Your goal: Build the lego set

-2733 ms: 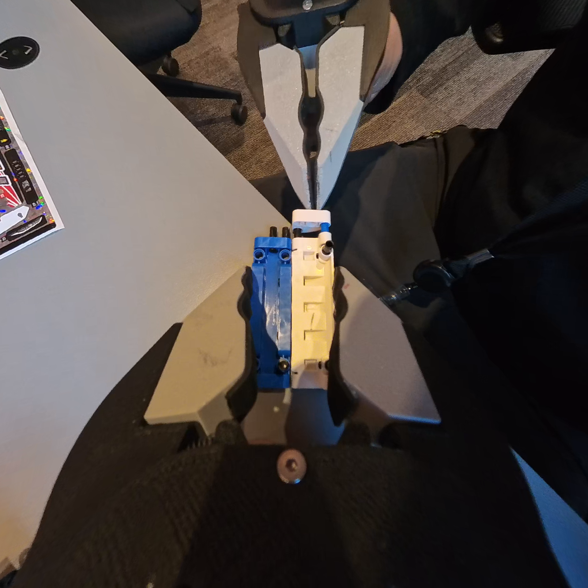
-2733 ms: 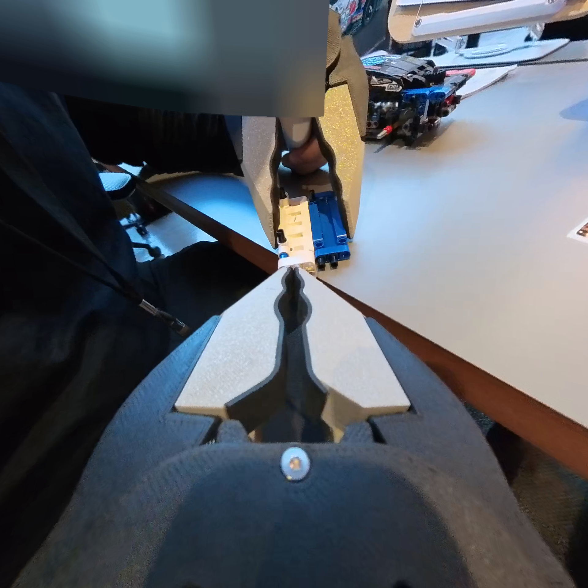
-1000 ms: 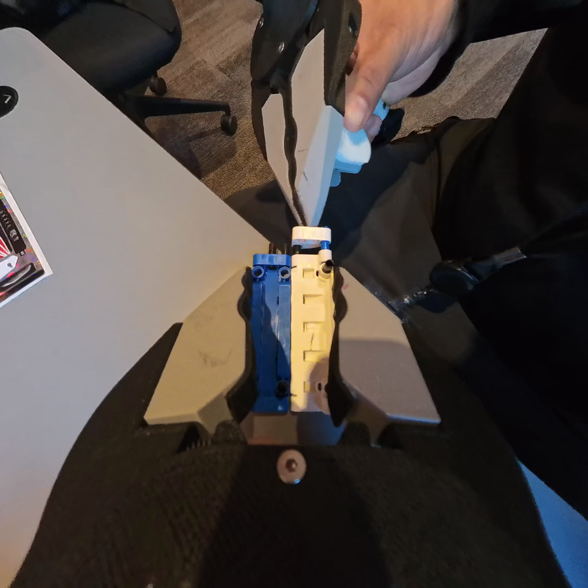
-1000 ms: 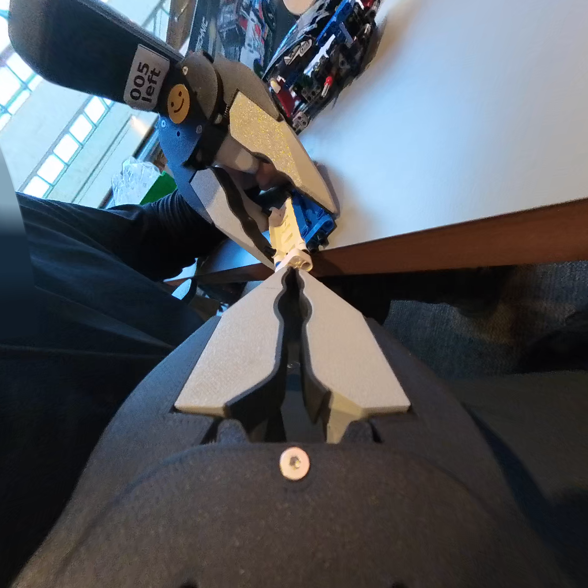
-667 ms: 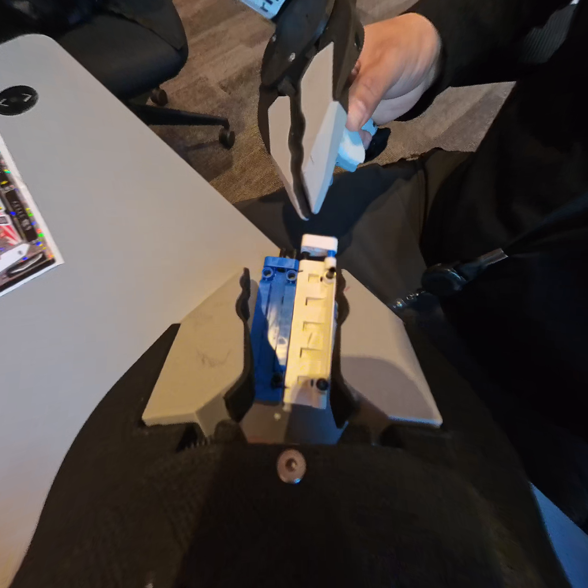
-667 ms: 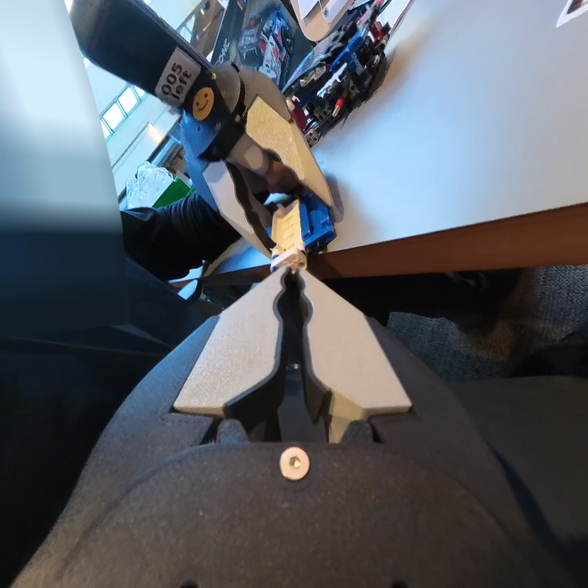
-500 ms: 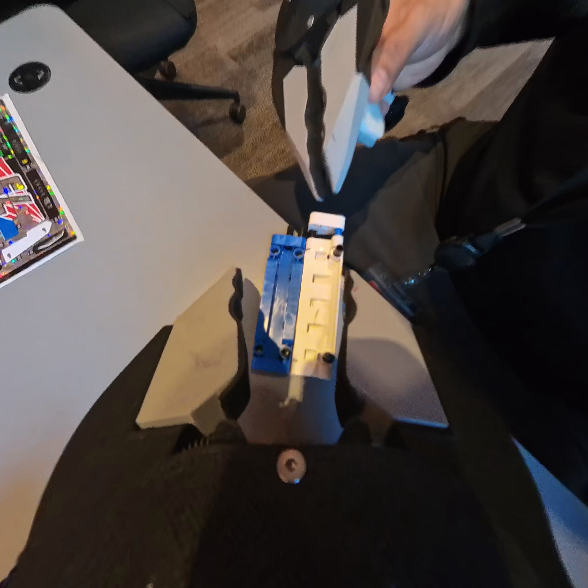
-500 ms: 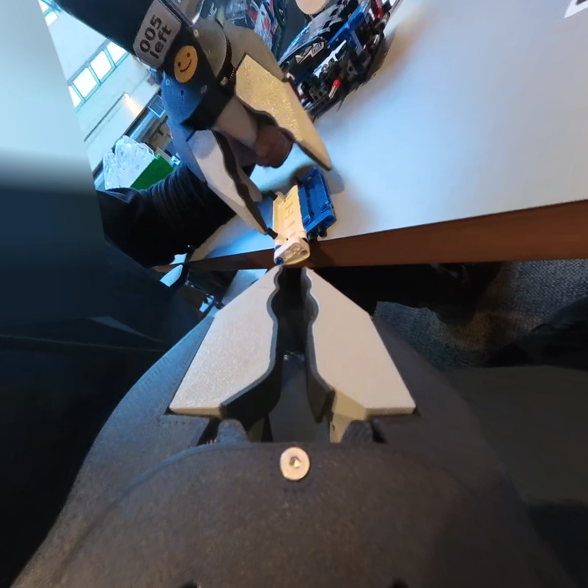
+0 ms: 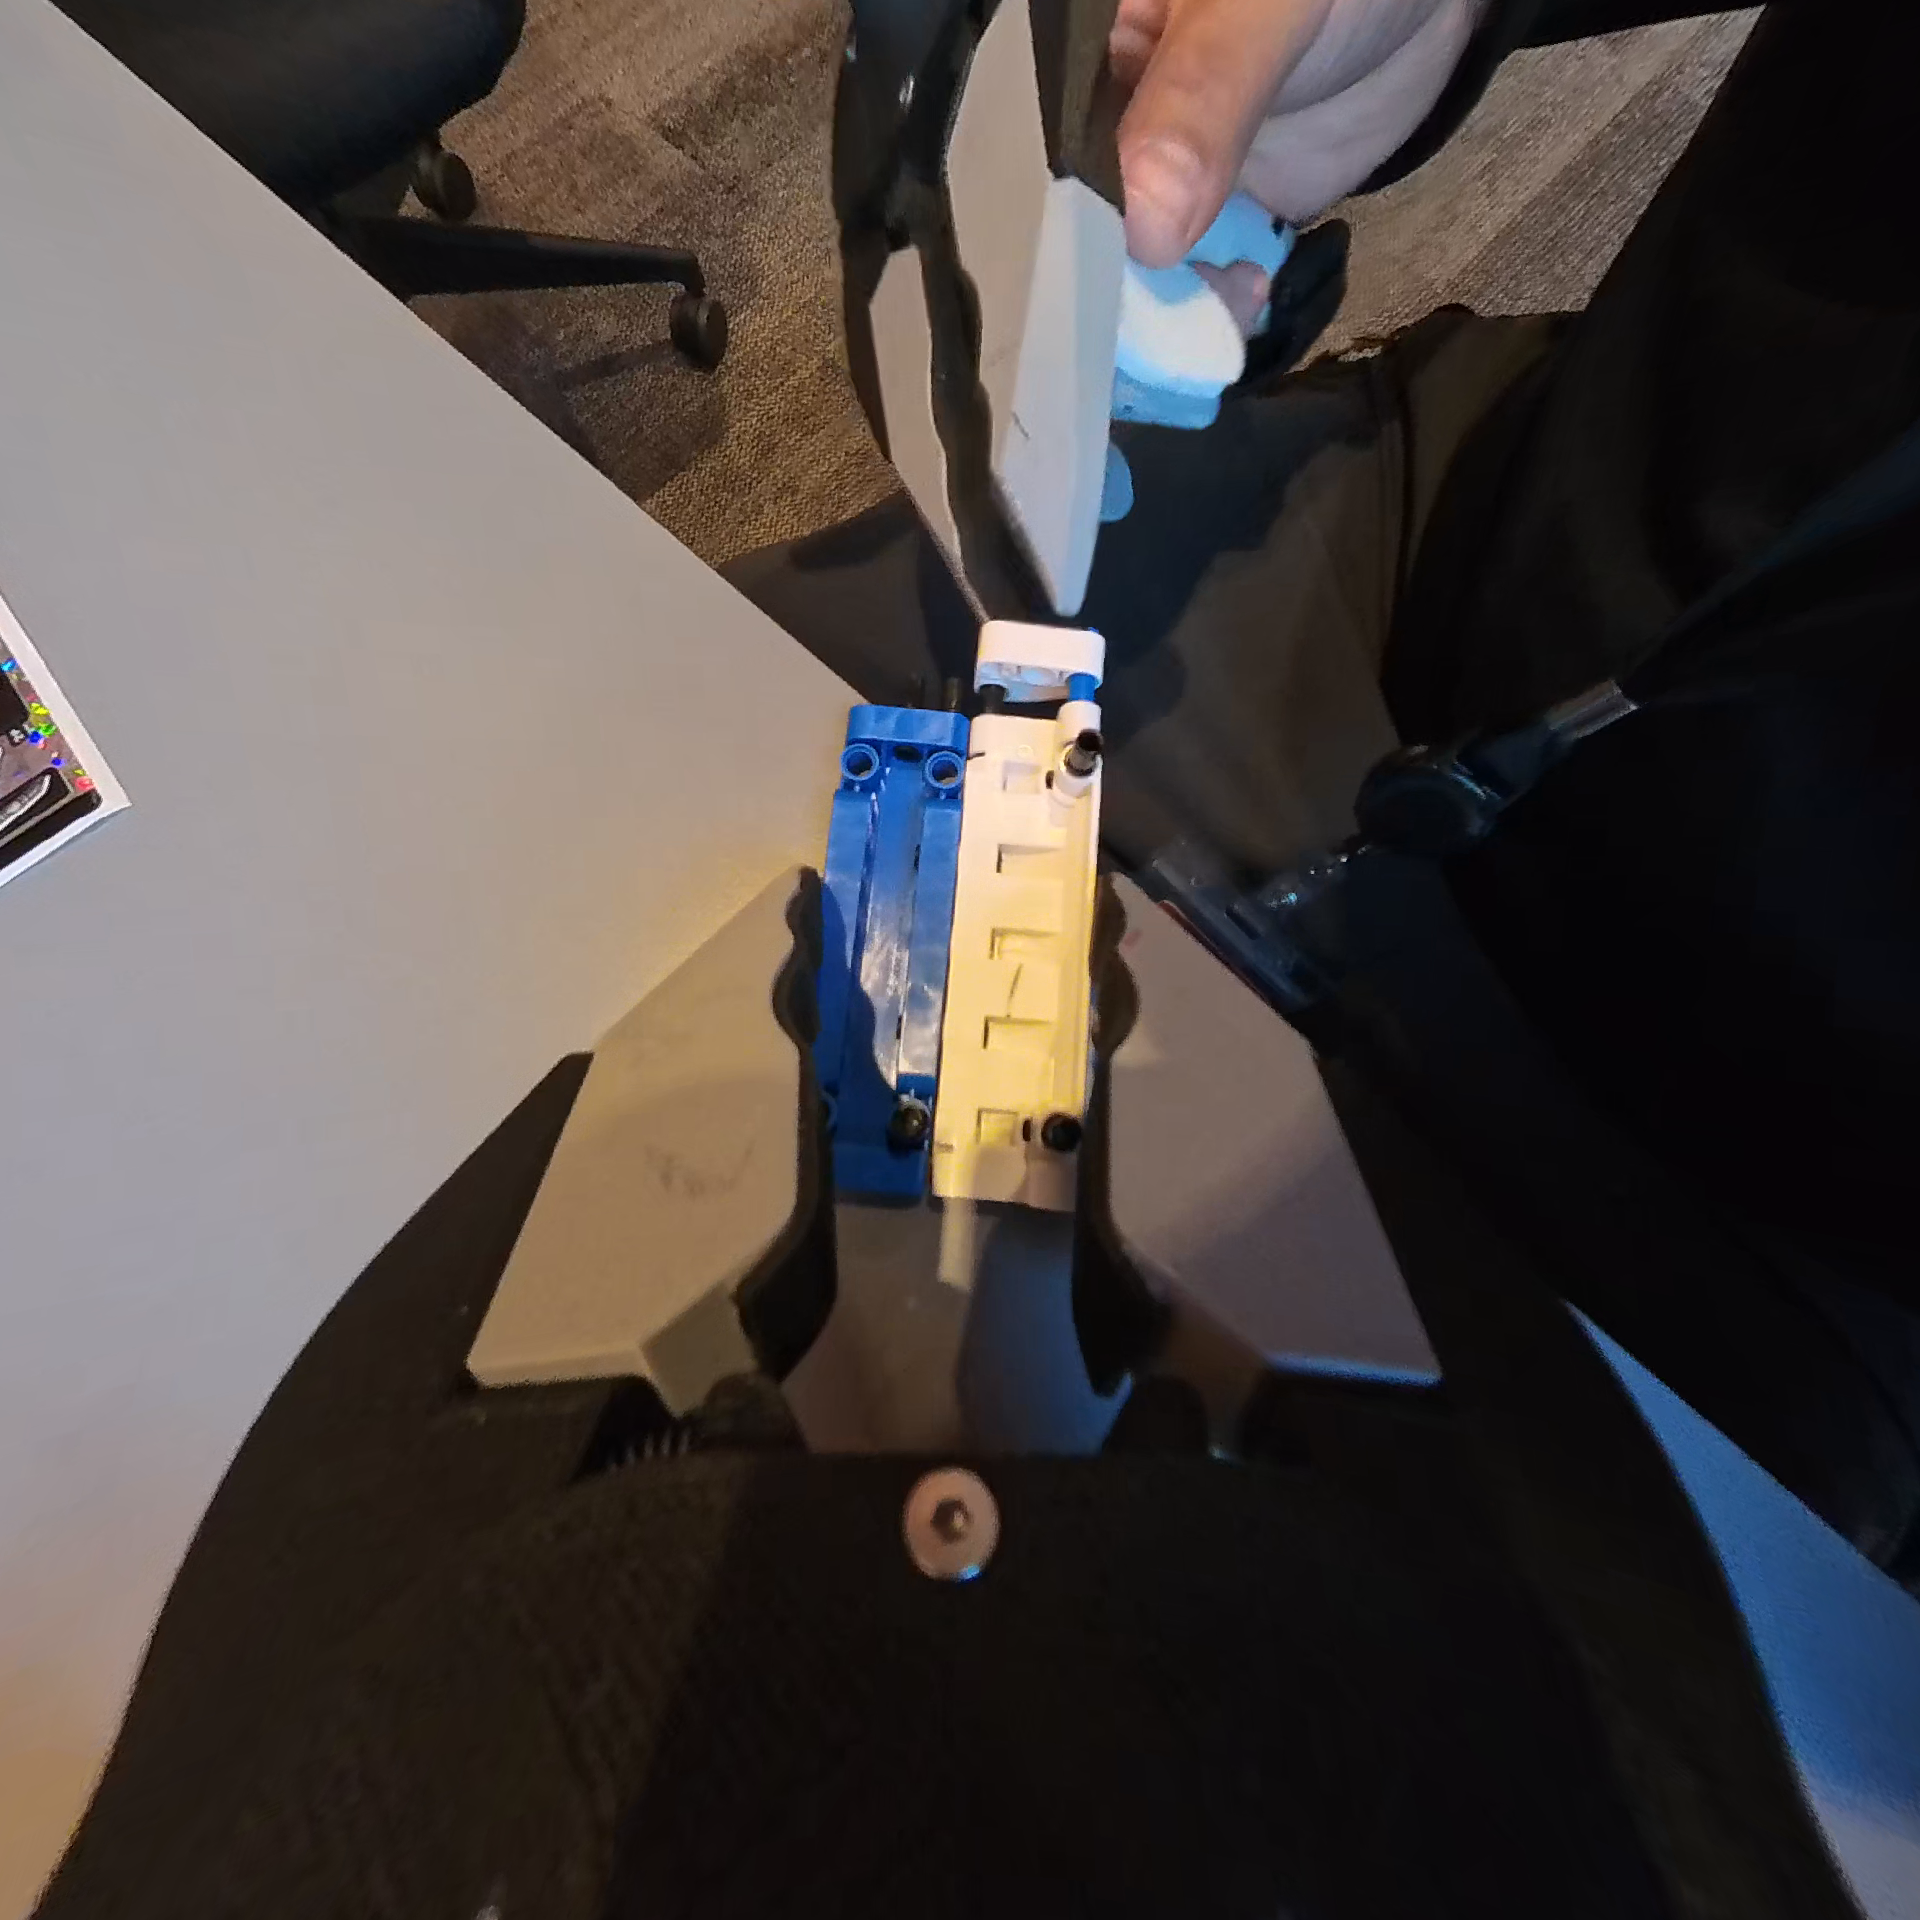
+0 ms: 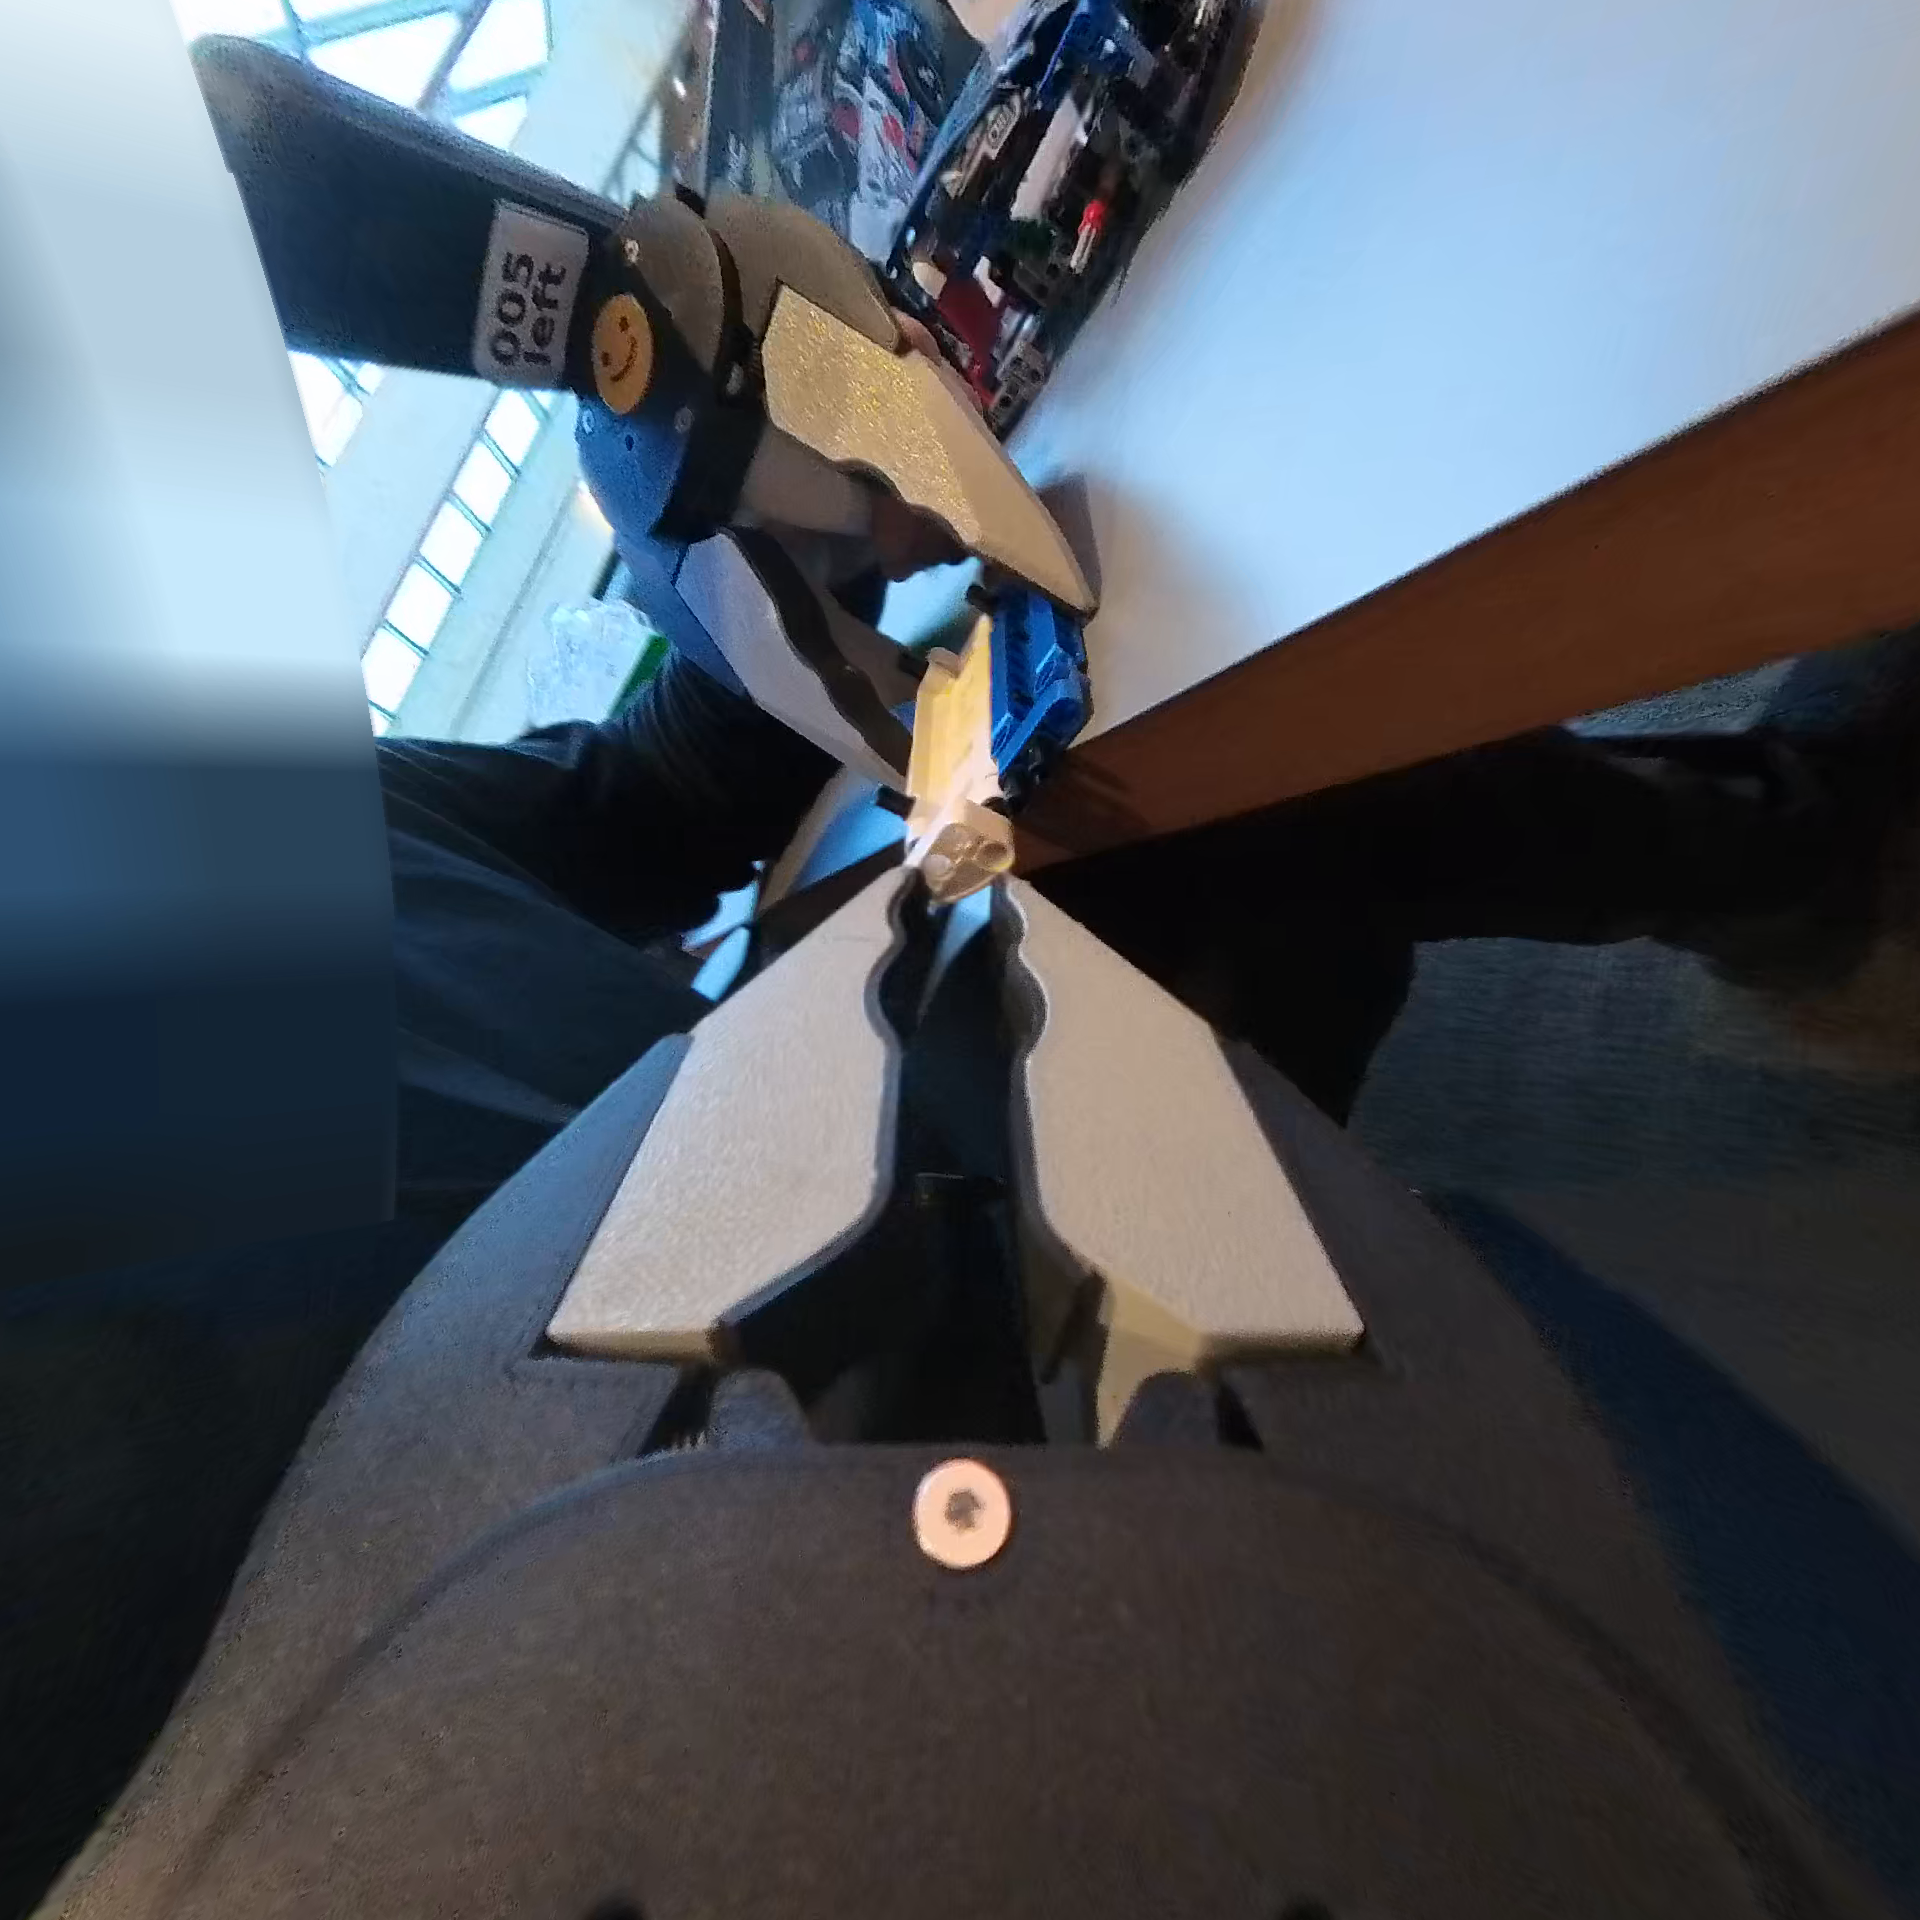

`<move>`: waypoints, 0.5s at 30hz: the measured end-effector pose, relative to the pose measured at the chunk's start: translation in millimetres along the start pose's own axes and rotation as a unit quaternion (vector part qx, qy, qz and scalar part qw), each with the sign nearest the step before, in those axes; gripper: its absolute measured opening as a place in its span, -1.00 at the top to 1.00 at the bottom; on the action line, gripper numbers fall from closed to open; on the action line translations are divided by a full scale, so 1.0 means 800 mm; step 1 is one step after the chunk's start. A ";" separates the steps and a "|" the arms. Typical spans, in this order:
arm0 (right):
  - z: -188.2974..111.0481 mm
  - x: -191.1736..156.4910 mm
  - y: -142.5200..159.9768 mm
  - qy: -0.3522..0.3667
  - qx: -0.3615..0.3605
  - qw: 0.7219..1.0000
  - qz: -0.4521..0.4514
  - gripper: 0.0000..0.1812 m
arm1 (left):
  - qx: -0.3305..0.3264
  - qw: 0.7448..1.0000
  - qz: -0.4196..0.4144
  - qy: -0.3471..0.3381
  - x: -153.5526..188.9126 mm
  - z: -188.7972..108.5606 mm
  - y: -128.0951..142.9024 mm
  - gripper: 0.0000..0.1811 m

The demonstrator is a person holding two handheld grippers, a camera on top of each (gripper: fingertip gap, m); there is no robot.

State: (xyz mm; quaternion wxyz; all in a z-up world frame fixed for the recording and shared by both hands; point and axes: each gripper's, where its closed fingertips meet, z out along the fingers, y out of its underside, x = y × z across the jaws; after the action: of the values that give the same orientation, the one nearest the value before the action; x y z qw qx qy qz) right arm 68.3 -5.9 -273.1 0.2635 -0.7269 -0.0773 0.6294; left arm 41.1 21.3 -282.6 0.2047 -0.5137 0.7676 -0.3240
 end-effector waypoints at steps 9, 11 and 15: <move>0.003 0.009 0.001 -0.011 0.015 0.995 0.103 0.66 | 0.010 1.000 -0.008 -0.002 -0.003 0.002 -0.002 0.46; 0.006 -0.001 -0.006 -0.040 0.028 0.992 0.117 0.72 | 0.014 1.000 -0.008 0.000 -0.003 0.001 -0.002 0.46; 0.010 0.003 -0.008 -0.047 0.027 0.989 0.139 0.81 | 0.011 1.000 -0.003 0.001 -0.003 0.002 -0.002 0.46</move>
State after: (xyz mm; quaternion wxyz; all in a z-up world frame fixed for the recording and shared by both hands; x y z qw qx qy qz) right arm 62.1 2.9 -272.5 0.1887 -0.6929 0.0289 0.6953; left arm 43.8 22.5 -282.4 0.2086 -0.5132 0.7626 -0.3340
